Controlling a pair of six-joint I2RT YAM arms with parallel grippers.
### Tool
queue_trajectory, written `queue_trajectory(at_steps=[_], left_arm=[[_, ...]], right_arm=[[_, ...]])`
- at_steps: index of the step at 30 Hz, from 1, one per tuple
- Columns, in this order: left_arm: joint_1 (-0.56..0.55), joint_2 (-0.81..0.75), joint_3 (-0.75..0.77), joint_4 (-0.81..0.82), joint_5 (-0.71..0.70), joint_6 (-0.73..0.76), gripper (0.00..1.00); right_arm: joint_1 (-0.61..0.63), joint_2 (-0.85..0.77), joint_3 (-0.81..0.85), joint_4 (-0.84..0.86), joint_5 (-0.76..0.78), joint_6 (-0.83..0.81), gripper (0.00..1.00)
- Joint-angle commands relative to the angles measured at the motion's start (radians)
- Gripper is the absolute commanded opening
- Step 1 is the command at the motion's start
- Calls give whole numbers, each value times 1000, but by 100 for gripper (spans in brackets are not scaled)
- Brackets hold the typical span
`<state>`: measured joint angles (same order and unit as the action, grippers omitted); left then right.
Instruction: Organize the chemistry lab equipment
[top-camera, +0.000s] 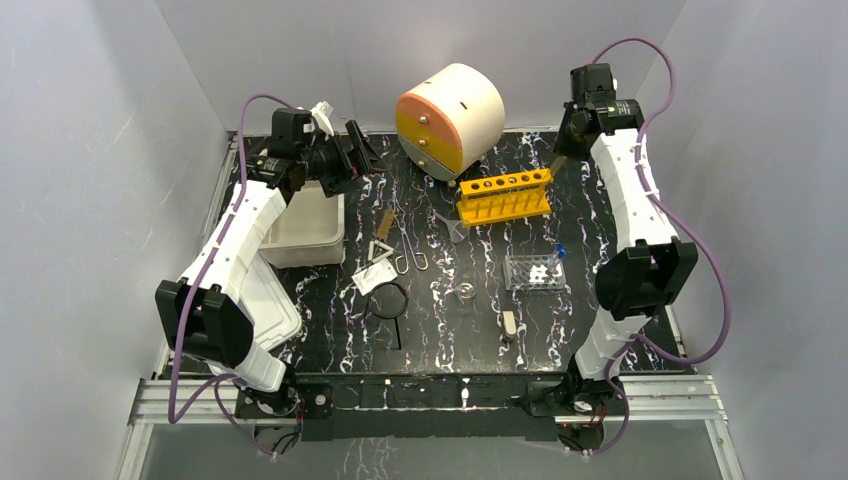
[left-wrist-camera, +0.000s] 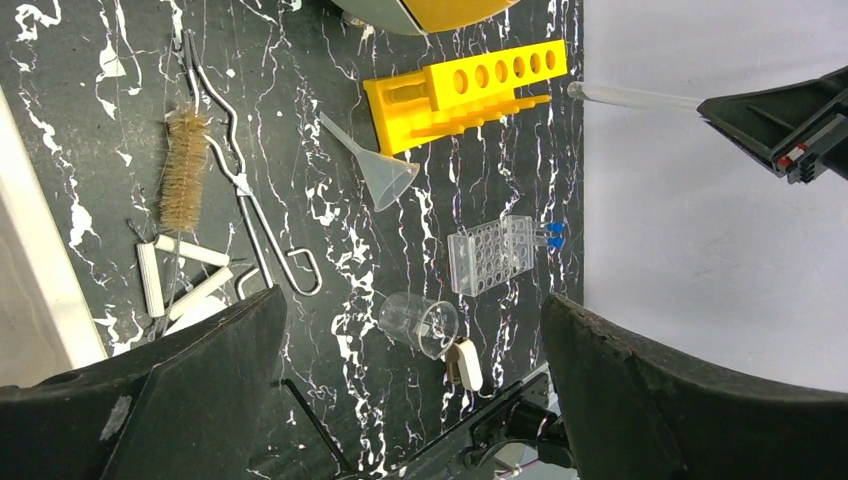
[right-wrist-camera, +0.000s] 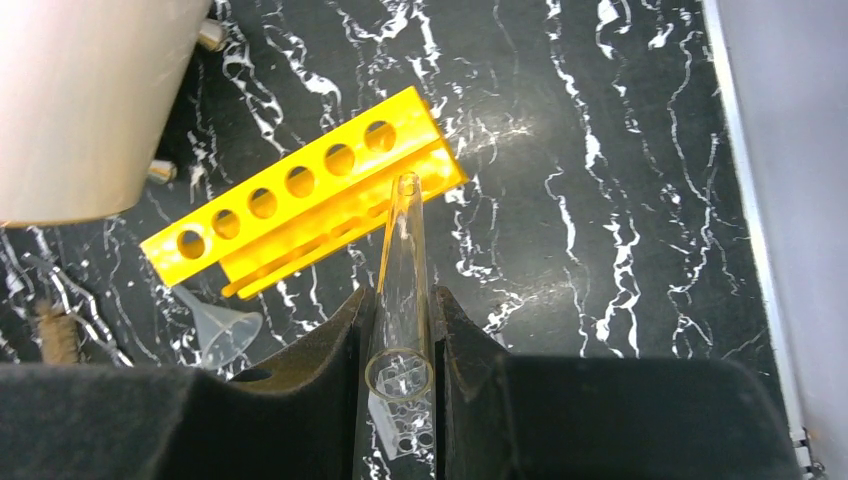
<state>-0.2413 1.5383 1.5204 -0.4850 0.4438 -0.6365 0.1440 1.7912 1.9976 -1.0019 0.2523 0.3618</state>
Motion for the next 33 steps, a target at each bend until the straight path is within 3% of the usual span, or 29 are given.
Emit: queue_trajectory(at_steps=[1, 11, 33], left_arm=[[5, -37, 11, -27, 3, 22, 98], [7, -39, 0, -31, 5, 24, 98], [7, -35, -12, -20, 36, 2, 98]], right_arm=[[-18, 12, 61, 5, 60, -31, 21], [-19, 60, 100, 50, -37, -46, 21], [-19, 148, 120, 79, -30, -91, 21]])
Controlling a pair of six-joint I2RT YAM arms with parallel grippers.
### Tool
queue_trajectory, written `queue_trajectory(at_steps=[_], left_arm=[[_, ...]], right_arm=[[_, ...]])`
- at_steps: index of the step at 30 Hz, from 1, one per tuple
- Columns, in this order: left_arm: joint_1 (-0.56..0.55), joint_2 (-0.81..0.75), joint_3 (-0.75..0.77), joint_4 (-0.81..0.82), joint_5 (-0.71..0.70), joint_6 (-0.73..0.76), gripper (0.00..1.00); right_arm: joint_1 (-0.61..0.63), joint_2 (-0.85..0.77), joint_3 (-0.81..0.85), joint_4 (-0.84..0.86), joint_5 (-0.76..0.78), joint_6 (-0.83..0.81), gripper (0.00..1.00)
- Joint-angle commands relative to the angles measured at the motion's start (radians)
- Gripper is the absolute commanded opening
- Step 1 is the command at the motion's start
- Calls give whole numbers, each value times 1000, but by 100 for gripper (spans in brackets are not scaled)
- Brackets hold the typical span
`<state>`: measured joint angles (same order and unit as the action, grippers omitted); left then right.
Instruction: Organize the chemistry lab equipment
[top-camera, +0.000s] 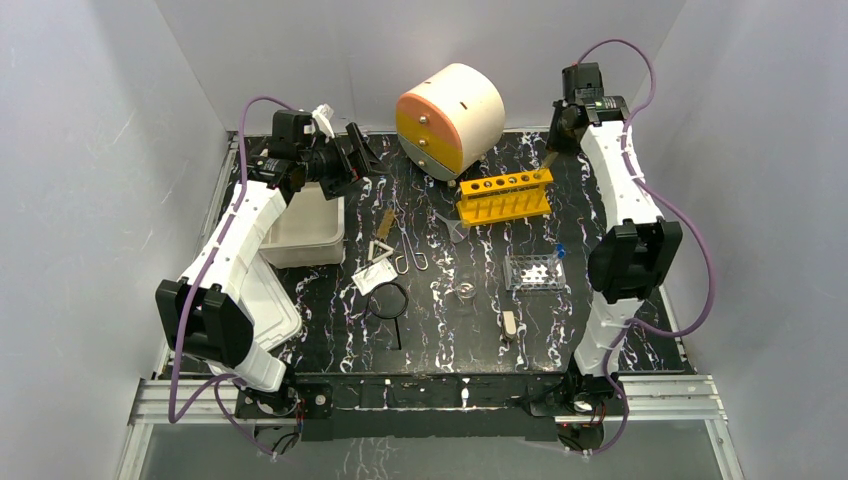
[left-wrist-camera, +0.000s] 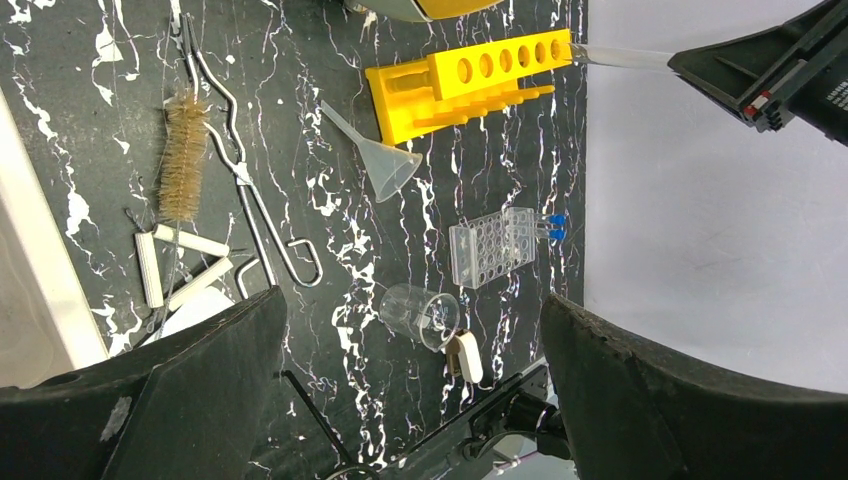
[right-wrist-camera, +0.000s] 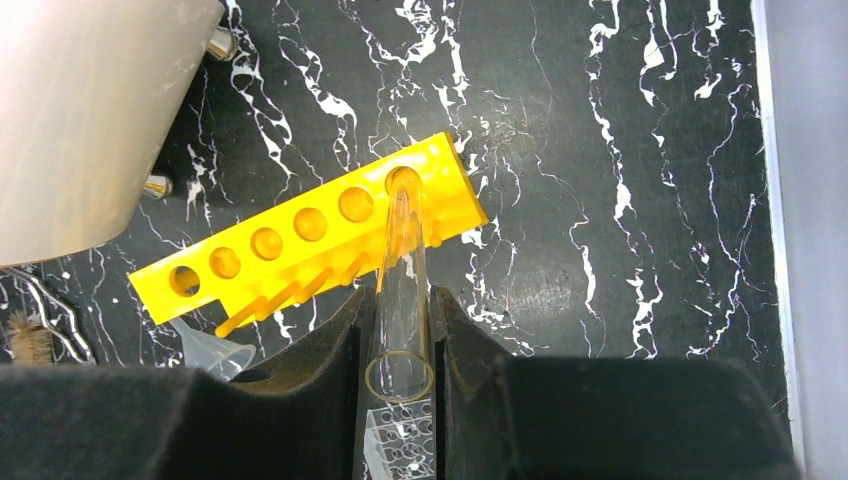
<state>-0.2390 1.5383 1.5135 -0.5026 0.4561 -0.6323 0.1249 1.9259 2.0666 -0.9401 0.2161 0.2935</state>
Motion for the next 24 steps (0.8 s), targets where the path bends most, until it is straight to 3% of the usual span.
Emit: queue_trajectory(at_steps=[1, 24], left_arm=[[4, -34, -6, -3, 23, -2, 98], [4, -27, 0, -21, 7, 2, 98]], right_arm=[[0, 18, 53, 13, 7, -24, 22], [0, 264, 301, -158, 0, -45, 37]])
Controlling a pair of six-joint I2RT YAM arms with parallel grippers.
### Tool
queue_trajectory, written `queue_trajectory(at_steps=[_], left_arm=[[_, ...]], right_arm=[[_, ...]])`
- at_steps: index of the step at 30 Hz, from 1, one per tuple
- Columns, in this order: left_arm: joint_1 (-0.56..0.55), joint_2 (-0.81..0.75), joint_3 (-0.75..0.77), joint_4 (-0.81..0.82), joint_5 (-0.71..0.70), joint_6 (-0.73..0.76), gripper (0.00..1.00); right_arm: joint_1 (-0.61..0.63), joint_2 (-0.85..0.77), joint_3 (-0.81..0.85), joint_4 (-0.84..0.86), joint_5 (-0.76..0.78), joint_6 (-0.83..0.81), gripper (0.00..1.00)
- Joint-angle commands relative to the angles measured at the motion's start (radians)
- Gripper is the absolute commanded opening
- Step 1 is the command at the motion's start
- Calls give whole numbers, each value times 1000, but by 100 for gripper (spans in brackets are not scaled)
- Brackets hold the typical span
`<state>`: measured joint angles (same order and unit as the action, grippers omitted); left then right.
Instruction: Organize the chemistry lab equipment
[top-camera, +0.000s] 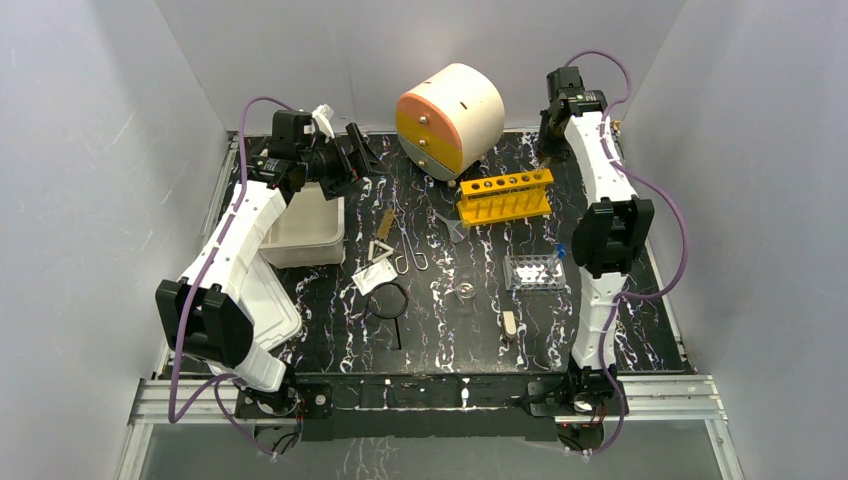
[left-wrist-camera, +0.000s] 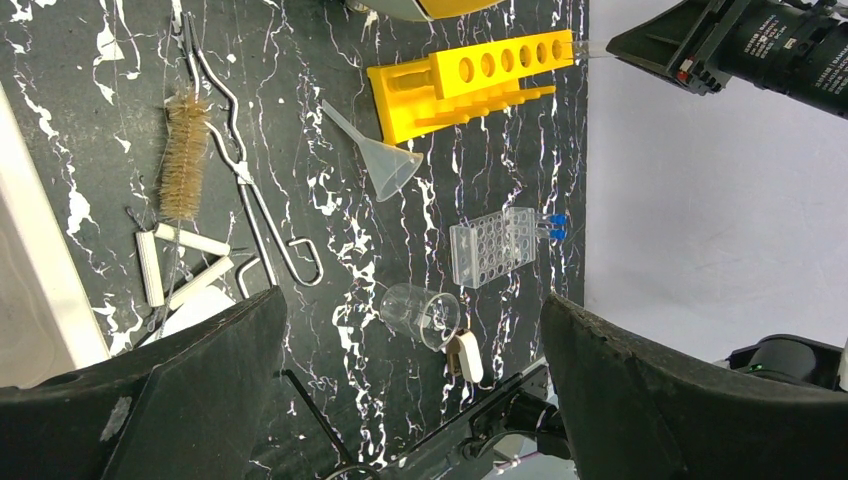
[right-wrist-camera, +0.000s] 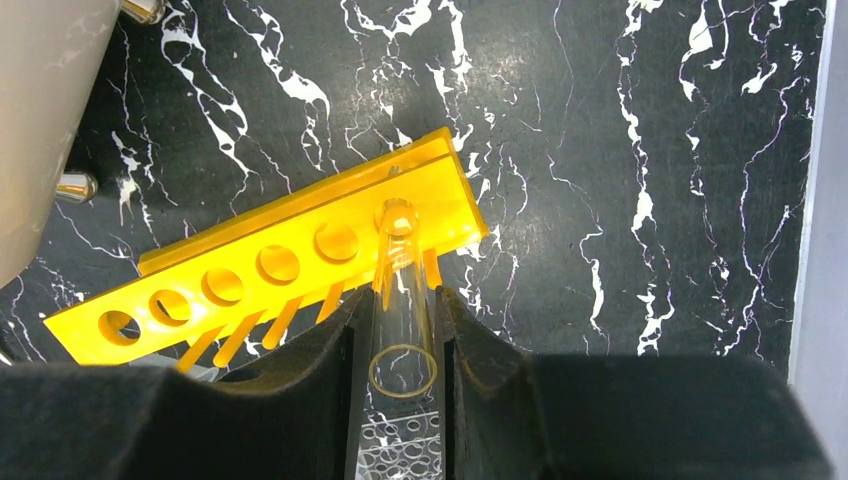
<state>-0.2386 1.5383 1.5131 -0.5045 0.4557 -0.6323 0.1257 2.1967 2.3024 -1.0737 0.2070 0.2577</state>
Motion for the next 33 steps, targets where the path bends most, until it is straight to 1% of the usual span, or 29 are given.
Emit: queue_trajectory(at_steps=[1, 4, 11, 12, 14, 17, 19, 23, 26, 28, 30, 33], left_arm=[[4, -26, 1, -20, 7, 2, 98], [5, -24, 5, -20, 5, 0, 98], [5, -20, 11, -23, 0, -1, 98], [4, -20, 12, -24, 1, -1, 98], [4, -18, 16, -25, 0, 0, 98], [4, -14, 28, -31, -7, 6, 98], [4, -11, 37, -36, -12, 14, 98], [5, -13, 55, -52, -30, 40, 98], [4, -17, 66, -62, -47, 60, 98], [4, -22, 69, -71, -63, 76, 98], [4, -29, 70, -78, -82, 92, 98], [4, -39, 64, -91, -105, 108, 98]], right_arm=[[-1, -2, 67, -25, 8, -9, 38], [0, 16, 79, -25, 1, -9, 41], [-1, 50, 103, -28, -10, -6, 41], [0, 53, 109, -28, -15, -6, 43], [0, 52, 123, -27, -29, -4, 47], [0, 29, 150, -14, -52, 3, 60], [-1, 2, 154, 7, -60, 12, 67], [0, -71, 138, 56, -78, 23, 71], [0, -137, 102, 97, -124, 9, 72], [0, -191, 51, 137, -183, -7, 72], [9, -254, -25, 188, -233, -19, 71], [57, -367, -164, 284, -237, -44, 71]])
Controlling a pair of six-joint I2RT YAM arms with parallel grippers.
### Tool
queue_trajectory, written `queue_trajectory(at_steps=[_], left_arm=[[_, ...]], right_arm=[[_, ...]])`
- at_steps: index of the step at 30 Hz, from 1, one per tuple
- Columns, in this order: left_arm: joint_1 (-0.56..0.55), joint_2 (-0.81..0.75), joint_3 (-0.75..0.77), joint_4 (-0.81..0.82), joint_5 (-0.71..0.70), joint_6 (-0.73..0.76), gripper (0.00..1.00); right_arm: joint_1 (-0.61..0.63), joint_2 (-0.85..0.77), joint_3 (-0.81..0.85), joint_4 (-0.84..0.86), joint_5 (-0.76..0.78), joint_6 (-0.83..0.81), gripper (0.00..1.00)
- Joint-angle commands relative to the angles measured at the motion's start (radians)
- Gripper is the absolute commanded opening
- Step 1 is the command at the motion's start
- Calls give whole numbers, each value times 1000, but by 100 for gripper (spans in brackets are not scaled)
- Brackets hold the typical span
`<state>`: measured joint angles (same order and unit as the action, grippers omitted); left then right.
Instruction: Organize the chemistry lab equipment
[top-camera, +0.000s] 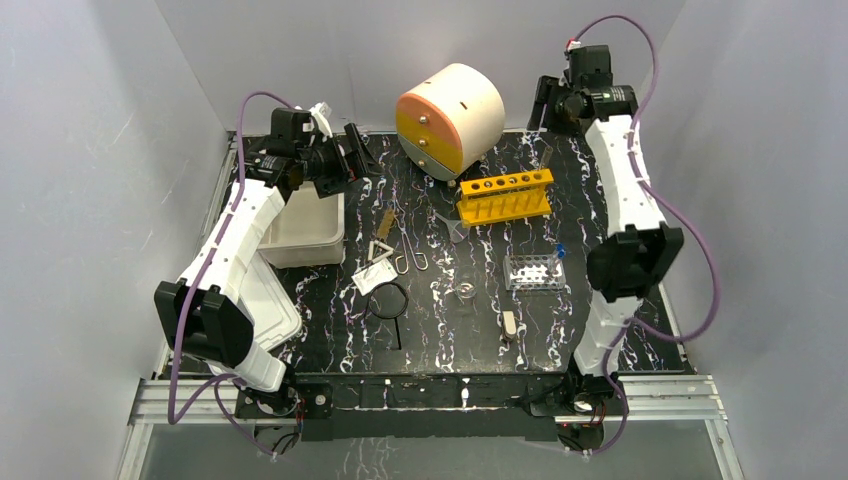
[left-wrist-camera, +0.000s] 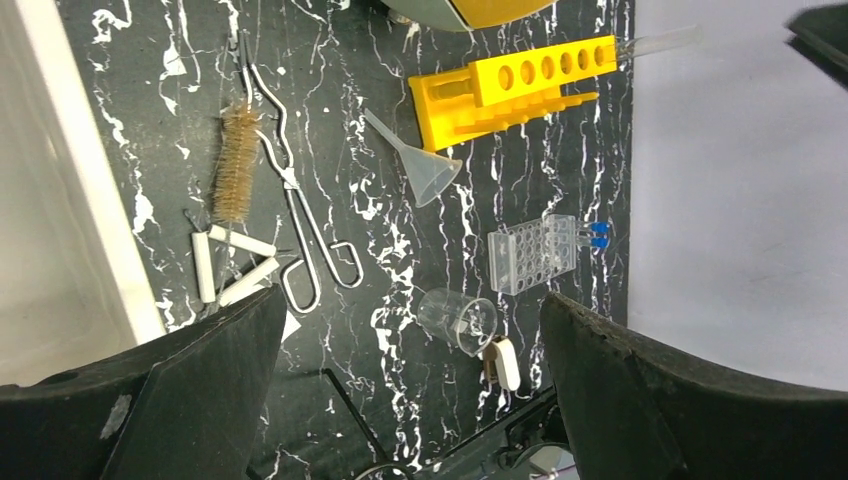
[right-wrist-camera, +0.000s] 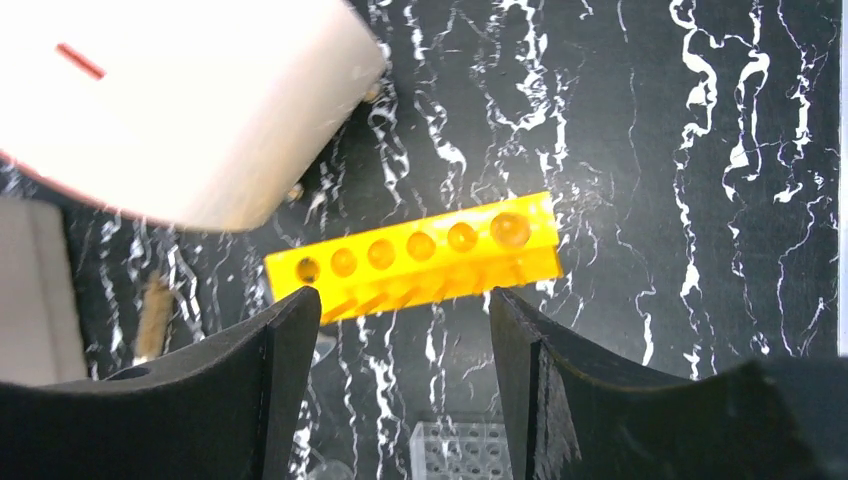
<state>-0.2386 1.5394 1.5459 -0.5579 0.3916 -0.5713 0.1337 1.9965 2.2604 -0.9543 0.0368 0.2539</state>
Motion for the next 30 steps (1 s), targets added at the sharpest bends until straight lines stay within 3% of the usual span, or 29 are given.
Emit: queue_trajectory(at_steps=[1, 7, 12, 21, 25, 30], left_arm=[[4, -45, 28, -41, -53, 50, 98], [4, -56, 27, -67, -117, 44, 98], [4, -58, 7, -65, -102, 23, 97], [4, -92, -24, -79, -158, -40, 88], [3, -172, -104, -83, -85, -76, 74], [-44, -306, -231, -135, 14, -16, 76]], right_arm=[[76, -207, -172, 199, -51, -51, 71], [310, -392, -484, 370, 91, -84, 72], [472, -450, -705, 465, 68, 4, 72], [678, -402, -838, 534, -357, -25, 75], [727, -402, -870, 524, -312, 60, 75], [727, -467, -941, 561, -121, 284, 75]])
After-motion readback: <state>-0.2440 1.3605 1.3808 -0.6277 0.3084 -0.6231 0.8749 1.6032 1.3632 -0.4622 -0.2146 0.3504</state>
